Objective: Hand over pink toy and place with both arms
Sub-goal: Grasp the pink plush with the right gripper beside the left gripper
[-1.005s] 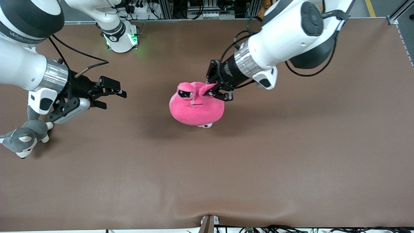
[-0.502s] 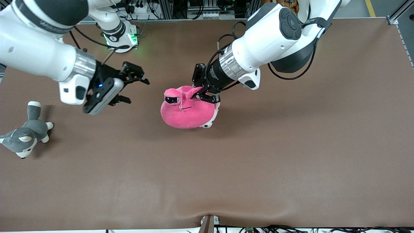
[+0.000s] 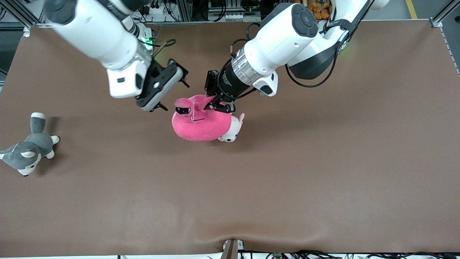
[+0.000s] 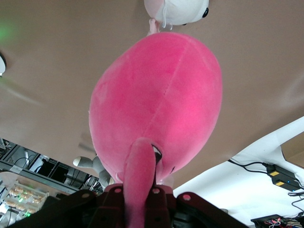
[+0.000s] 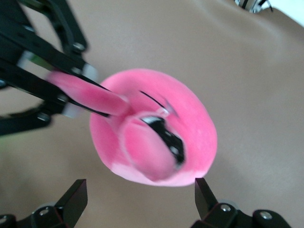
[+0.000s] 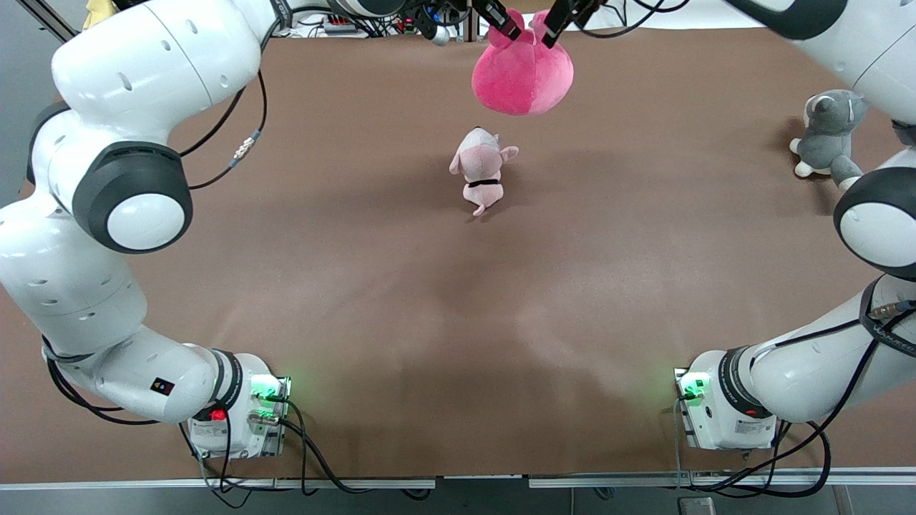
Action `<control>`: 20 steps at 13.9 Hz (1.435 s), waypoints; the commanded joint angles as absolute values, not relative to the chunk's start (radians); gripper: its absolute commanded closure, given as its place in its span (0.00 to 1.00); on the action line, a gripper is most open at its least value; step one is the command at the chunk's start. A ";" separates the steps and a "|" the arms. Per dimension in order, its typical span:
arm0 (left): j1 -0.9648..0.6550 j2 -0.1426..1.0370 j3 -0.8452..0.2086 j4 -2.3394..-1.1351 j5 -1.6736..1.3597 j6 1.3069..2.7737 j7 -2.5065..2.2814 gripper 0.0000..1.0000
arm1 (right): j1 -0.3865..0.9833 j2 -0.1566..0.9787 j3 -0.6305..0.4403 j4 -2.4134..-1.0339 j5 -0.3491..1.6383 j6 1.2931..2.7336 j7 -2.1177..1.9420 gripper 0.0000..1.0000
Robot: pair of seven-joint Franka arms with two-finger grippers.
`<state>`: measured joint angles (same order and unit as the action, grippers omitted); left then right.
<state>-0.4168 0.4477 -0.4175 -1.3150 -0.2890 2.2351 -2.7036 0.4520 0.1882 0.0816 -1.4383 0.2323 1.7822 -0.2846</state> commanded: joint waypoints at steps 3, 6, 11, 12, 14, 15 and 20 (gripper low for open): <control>-0.440 0.471 -0.410 -1.282 -0.252 2.247 -2.737 1.00 | 0.454 0.190 0.067 -1.427 0.151 1.810 -0.298 0.00; -0.440 0.469 -0.410 -1.282 -0.252 2.247 -2.737 1.00 | 0.457 0.207 0.069 -1.427 0.110 1.861 -0.299 0.00; -0.440 0.469 -0.408 -1.282 -0.250 2.247 -2.738 1.00 | 0.506 0.233 0.069 -1.427 0.110 1.911 -0.282 0.00; -0.440 0.469 -0.408 -1.282 -0.244 2.247 -2.740 1.00 | 0.509 0.235 0.069 -1.427 0.110 1.913 -0.282 0.00; -0.439 0.469 -0.408 -1.282 -0.244 2.247 -2.744 1.00 | 0.500 0.233 0.069 -1.428 0.117 1.910 -0.282 0.87; -0.439 0.469 -0.408 -1.282 -0.244 2.247 -2.744 1.00 | 0.499 0.235 0.069 -1.430 0.117 1.908 -0.284 1.00; -0.439 0.471 -0.408 -1.284 -0.244 2.249 -2.744 1.00 | 0.495 0.232 0.066 -1.433 0.117 1.901 -0.282 1.00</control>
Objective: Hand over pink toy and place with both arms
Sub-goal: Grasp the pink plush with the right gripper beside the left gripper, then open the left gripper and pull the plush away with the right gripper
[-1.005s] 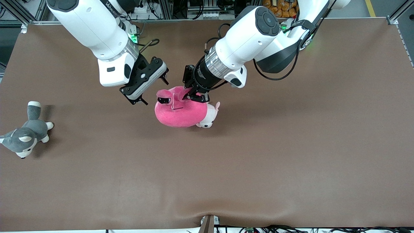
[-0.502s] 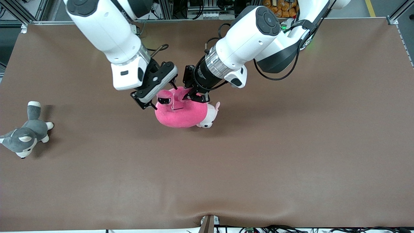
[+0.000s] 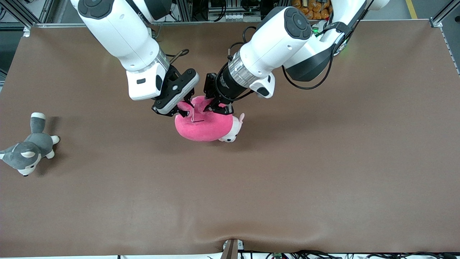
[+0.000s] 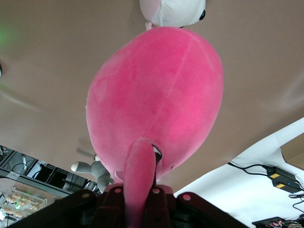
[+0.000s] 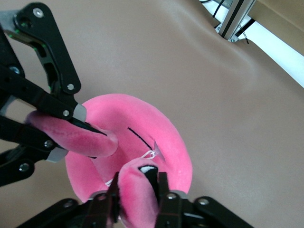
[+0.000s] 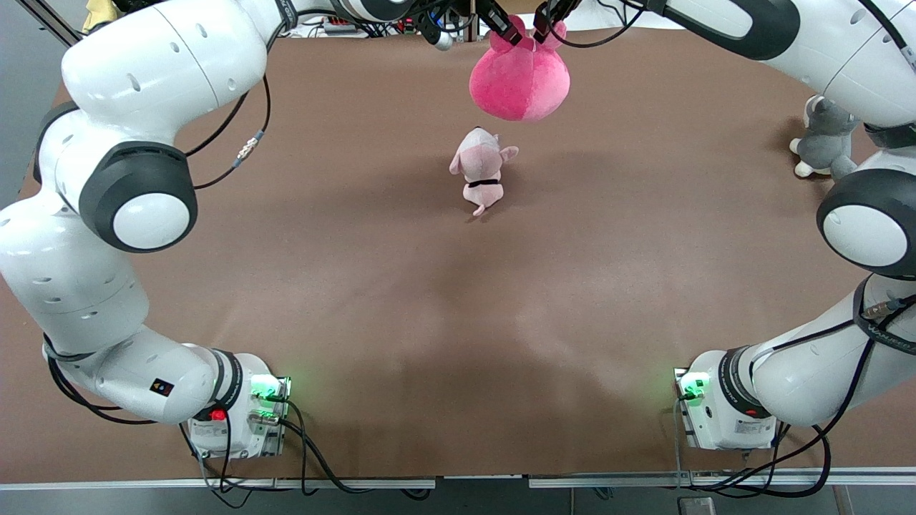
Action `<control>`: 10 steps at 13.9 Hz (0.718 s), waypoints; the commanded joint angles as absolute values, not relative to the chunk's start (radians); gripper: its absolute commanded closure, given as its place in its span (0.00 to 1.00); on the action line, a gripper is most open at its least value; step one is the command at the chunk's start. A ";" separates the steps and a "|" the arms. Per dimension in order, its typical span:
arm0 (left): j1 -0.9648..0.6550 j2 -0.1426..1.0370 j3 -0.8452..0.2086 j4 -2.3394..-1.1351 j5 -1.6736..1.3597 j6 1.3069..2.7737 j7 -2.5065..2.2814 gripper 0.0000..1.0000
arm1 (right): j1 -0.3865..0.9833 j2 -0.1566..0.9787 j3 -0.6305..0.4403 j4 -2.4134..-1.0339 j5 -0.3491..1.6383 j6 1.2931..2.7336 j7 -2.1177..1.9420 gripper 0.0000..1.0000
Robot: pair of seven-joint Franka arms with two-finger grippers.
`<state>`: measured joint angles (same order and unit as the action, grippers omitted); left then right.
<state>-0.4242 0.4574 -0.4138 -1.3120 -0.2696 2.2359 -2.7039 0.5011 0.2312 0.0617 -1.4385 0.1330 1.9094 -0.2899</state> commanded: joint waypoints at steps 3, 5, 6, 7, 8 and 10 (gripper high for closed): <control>-0.433 0.465 -0.408 -1.284 -0.242 2.249 -2.735 0.78 | 0.479 0.227 0.061 -1.436 0.117 1.898 -0.281 1.00; -0.428 0.463 -0.408 -1.284 -0.242 2.249 -2.734 0.00 | 0.450 0.224 0.063 -1.443 0.118 1.891 -0.288 1.00; -0.423 0.459 -0.400 -1.284 -0.242 2.249 -2.732 0.00 | 0.430 0.224 0.063 -1.443 0.120 1.876 -0.291 1.00; -0.425 0.456 -0.384 -1.284 -0.241 2.247 -2.731 0.00 | 0.401 0.222 0.064 -1.443 0.123 1.847 -0.293 1.00; -0.423 0.451 -0.371 -1.284 -0.212 2.247 -2.708 0.00 | 0.367 0.221 0.064 -1.445 0.135 1.814 -0.295 1.00; -0.405 0.433 -0.362 -1.284 -0.125 2.234 -2.613 0.00 | 0.275 0.219 0.064 -1.448 0.173 1.728 -0.342 1.00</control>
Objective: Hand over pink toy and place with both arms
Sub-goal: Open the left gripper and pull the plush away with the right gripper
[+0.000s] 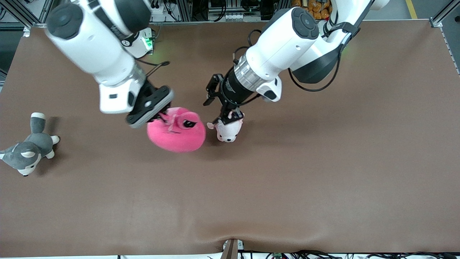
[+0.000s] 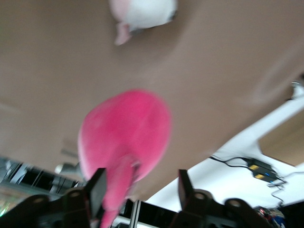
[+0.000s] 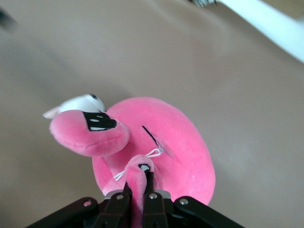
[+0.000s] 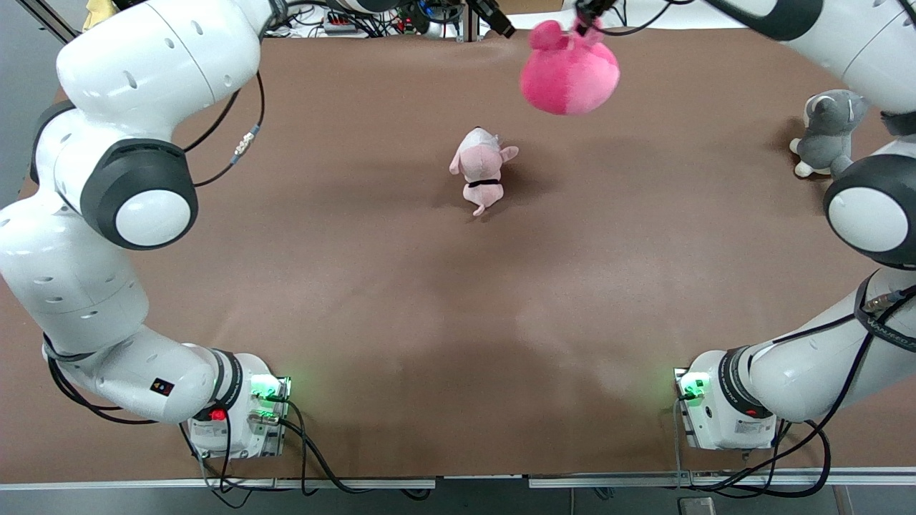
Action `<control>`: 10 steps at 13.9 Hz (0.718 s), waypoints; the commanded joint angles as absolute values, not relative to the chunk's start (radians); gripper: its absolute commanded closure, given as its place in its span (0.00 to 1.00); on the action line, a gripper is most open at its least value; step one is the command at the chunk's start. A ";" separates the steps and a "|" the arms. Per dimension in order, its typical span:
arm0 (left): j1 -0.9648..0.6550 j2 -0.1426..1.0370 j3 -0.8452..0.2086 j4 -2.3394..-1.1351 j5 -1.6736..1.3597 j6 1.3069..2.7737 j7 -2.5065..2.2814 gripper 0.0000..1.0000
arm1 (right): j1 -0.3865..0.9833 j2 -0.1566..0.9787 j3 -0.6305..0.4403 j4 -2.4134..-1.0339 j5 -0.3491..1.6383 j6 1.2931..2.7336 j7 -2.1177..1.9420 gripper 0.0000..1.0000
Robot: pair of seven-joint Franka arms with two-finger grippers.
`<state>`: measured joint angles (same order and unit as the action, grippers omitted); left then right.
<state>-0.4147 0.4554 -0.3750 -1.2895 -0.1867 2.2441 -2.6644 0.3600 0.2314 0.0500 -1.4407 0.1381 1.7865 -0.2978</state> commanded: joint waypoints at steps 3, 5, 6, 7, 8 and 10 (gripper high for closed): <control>-0.335 0.420 -0.360 -1.284 -0.112 2.168 -2.399 0.00 | 0.108 0.218 0.064 -1.524 0.230 1.678 -0.582 1.00; -0.284 0.408 -0.360 -1.285 -0.110 2.088 -2.236 0.00 | 0.028 0.221 0.061 -1.575 0.230 1.680 -0.774 1.00; -0.250 0.407 -0.360 -1.285 -0.109 2.030 -2.135 0.00 | -0.016 0.227 0.063 -1.598 0.232 1.684 -0.863 1.00; -0.215 0.403 -0.360 -1.285 -0.109 1.967 -2.017 0.00 | -0.047 0.230 0.063 -1.615 0.235 1.686 -0.938 1.00; -0.187 0.396 -0.360 -1.285 -0.103 1.916 -1.902 0.00 | -0.061 0.230 0.061 -1.627 0.235 1.684 -0.993 1.00; -0.123 0.391 -0.359 -1.293 -0.101 1.866 -1.768 0.00 | -0.101 0.235 0.063 -1.678 0.241 1.684 -1.096 1.00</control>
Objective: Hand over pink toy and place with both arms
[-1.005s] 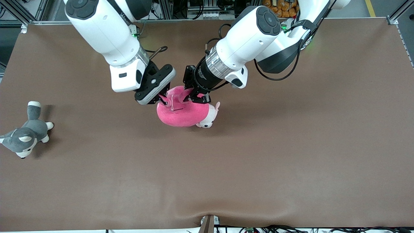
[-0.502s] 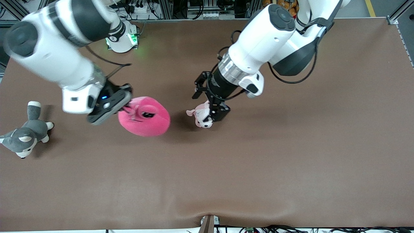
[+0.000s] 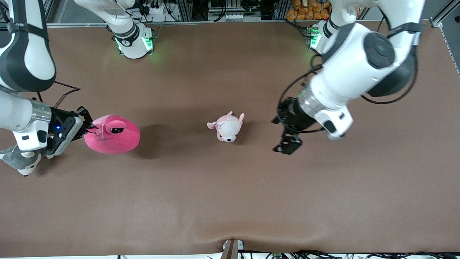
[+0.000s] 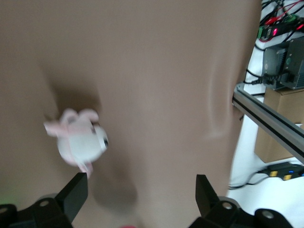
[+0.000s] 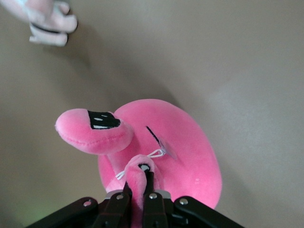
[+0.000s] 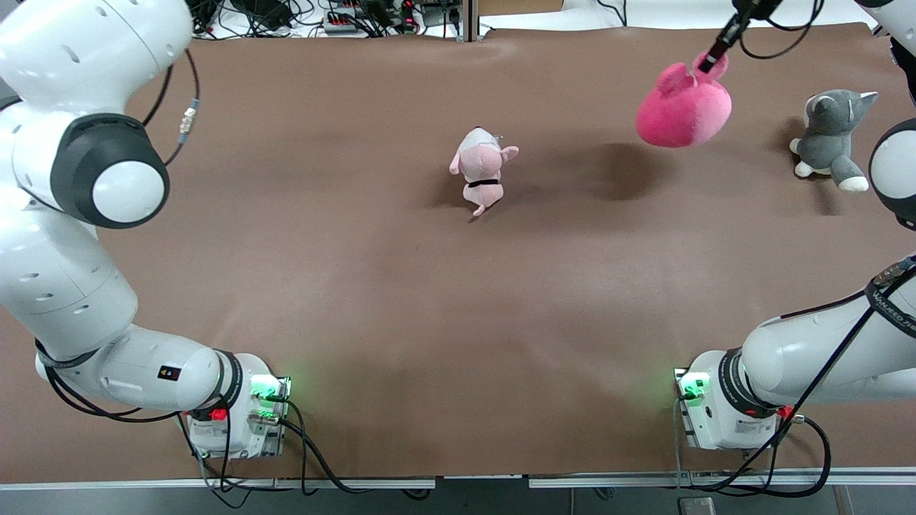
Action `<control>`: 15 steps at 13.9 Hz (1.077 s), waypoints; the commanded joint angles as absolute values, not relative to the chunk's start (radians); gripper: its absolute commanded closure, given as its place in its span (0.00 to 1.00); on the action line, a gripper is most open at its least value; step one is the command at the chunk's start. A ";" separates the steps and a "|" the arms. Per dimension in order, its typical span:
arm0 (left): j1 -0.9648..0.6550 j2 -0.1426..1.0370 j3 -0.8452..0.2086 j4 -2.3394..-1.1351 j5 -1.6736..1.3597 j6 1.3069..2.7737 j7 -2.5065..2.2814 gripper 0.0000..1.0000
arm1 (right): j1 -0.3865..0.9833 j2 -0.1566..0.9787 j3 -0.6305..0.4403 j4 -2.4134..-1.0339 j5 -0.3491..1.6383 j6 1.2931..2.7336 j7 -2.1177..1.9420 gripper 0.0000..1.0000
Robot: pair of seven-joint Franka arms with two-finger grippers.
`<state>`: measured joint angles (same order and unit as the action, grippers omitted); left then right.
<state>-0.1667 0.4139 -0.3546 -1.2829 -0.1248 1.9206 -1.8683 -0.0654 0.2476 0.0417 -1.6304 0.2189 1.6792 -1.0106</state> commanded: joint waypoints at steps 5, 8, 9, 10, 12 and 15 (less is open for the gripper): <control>0.013 0.344 -0.360 -1.298 0.023 1.614 -1.291 0.00 | -0.208 0.325 0.061 -1.706 0.397 1.609 -1.169 1.00; 0.083 0.302 -0.359 -1.298 0.067 1.517 -1.021 0.00 | -0.273 0.406 0.061 -1.703 0.462 1.592 -1.187 1.00; 0.093 0.290 -0.359 -1.296 0.083 1.490 -0.959 0.00 | -0.276 0.420 0.061 -1.698 0.465 1.597 -1.198 1.00; 0.113 0.272 -0.359 -1.298 0.087 1.471 -0.892 0.00 | -0.285 0.432 0.061 -1.695 0.465 1.604 -1.198 1.00; 0.168 0.238 -0.362 -1.298 0.086 1.433 -0.693 0.00 | -0.311 0.475 0.061 -1.680 0.468 1.608 -1.198 1.00; 0.169 0.158 -0.289 -1.374 0.075 1.428 -0.426 0.00 | -0.322 0.503 0.061 -1.660 0.466 1.623 -1.203 1.00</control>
